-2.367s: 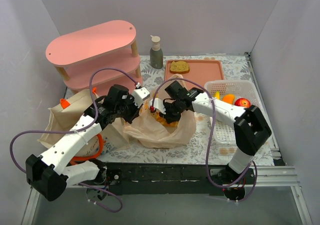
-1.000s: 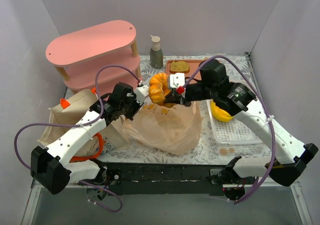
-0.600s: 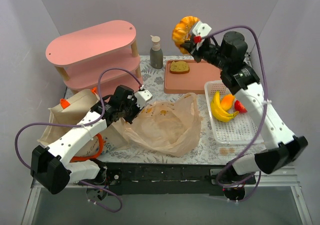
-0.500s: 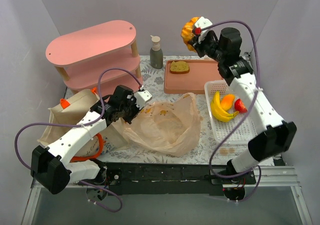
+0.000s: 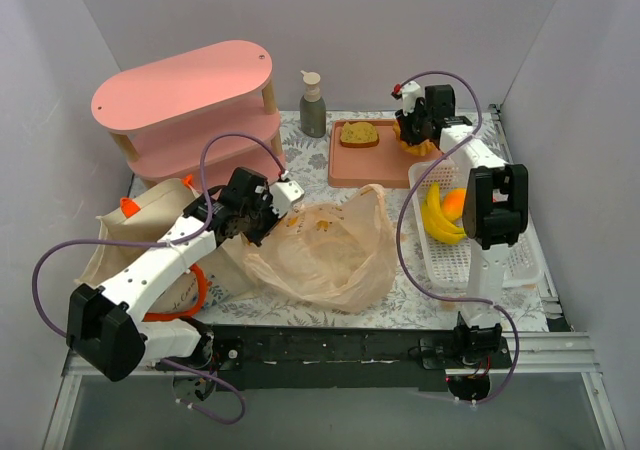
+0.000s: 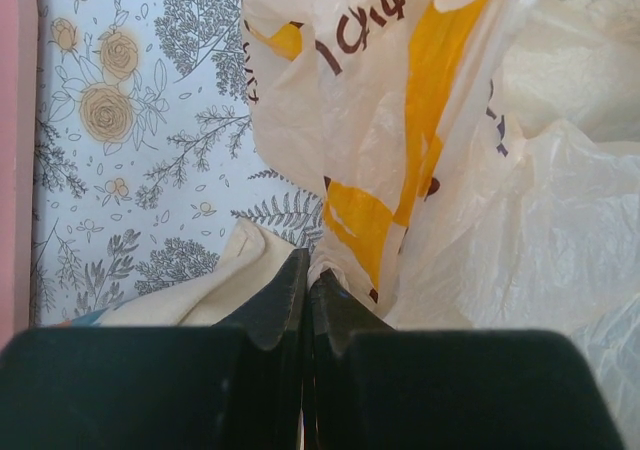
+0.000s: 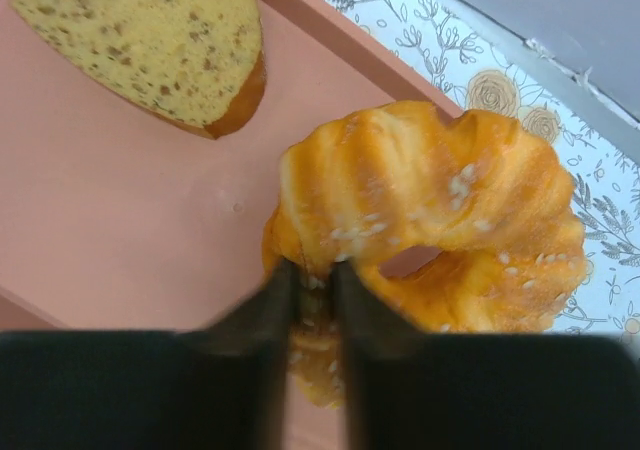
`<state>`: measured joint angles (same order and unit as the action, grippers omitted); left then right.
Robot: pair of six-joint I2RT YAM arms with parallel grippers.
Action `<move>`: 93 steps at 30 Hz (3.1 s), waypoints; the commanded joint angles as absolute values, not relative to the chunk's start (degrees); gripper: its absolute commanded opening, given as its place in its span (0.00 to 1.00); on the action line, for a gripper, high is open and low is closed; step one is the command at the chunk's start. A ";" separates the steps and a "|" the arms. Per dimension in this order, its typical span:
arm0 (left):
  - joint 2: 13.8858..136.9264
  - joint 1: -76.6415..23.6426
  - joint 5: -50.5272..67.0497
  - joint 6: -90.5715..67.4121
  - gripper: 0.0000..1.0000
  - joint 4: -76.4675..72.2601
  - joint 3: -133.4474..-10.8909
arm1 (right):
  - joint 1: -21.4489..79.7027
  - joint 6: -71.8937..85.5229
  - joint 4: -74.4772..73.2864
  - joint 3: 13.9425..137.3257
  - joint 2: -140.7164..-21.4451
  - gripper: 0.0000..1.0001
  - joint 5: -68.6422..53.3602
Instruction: Untie the knot of the grocery bags and take out the mixed food
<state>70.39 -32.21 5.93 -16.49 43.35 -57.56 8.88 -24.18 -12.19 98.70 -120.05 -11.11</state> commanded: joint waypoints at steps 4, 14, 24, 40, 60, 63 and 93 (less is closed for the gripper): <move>70.14 -30.59 7.65 -16.79 0.01 42.98 -60.91 | 9.58 -18.56 -12.75 108.02 -115.34 0.96 -11.78; 69.96 -24.70 13.88 -20.82 0.02 42.80 -61.96 | 12.04 -13.63 -13.70 94.94 -92.48 0.98 -44.63; 72.69 -19.87 5.65 -15.85 0.00 44.39 -73.04 | 12.66 -26.98 -23.56 77.17 -76.30 0.98 -45.25; 68.19 -11.25 -7.21 -19.42 0.00 38.24 -91.69 | 16.60 -38.54 -38.13 73.04 -76.47 0.98 -53.32; 75.77 -5.19 -26.17 -9.41 0.00 20.23 -122.53 | 58.17 -12.32 18.27 79.69 -101.13 0.94 -44.48; 73.31 -0.89 -28.64 -8.08 0.00 14.95 -119.71 | 60.55 -5.12 25.65 82.08 -106.50 0.94 -36.61; 48.61 3.16 -39.11 11.17 0.00 21.35 -87.98 | 35.24 -45.26 -30.75 56.43 -67.77 0.01 -47.37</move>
